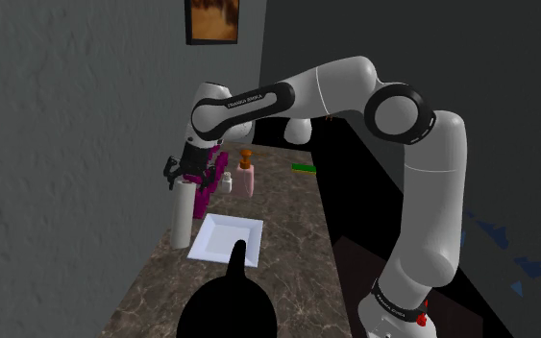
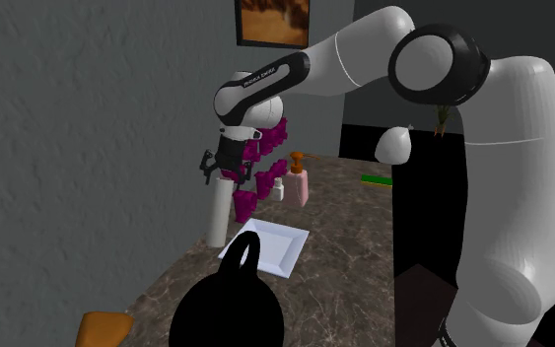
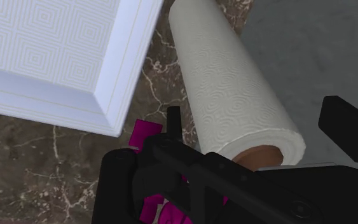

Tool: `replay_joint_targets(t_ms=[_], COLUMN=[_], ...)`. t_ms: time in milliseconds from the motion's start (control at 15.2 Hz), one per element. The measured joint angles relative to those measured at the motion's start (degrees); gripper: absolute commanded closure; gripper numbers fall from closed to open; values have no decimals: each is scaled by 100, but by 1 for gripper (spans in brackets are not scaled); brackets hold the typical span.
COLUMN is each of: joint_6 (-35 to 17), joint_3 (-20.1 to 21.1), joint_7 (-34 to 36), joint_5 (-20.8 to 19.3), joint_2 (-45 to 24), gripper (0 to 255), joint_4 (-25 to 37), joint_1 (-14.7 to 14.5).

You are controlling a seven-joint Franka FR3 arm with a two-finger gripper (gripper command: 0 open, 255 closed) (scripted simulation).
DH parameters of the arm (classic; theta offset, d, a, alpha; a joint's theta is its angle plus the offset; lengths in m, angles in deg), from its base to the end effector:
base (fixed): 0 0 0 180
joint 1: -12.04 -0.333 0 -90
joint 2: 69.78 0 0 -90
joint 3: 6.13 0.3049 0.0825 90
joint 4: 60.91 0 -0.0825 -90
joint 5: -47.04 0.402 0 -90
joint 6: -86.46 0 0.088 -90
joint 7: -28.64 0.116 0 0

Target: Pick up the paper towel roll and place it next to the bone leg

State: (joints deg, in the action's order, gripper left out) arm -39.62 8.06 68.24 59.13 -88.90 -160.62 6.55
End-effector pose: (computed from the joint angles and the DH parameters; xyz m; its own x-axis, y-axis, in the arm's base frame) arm 0.6337 0.2229 0.3763 0.8894 -0.4501 -0.0796 -0.4536 -0.8478 -0.2747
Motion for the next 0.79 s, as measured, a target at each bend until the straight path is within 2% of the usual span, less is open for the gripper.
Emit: replay_joint_targets(t_ms=[264,330,792], joint_6=[-9,-10,-7], joint_3=[2,2,-1], joint_7=[-4,-4,-1], joint_5=[0,0,-3], joint_2=[-6,-6,-10], gripper=[0,255,255], joint_4=[4,5,16], joint_1=[-1,-1,0])
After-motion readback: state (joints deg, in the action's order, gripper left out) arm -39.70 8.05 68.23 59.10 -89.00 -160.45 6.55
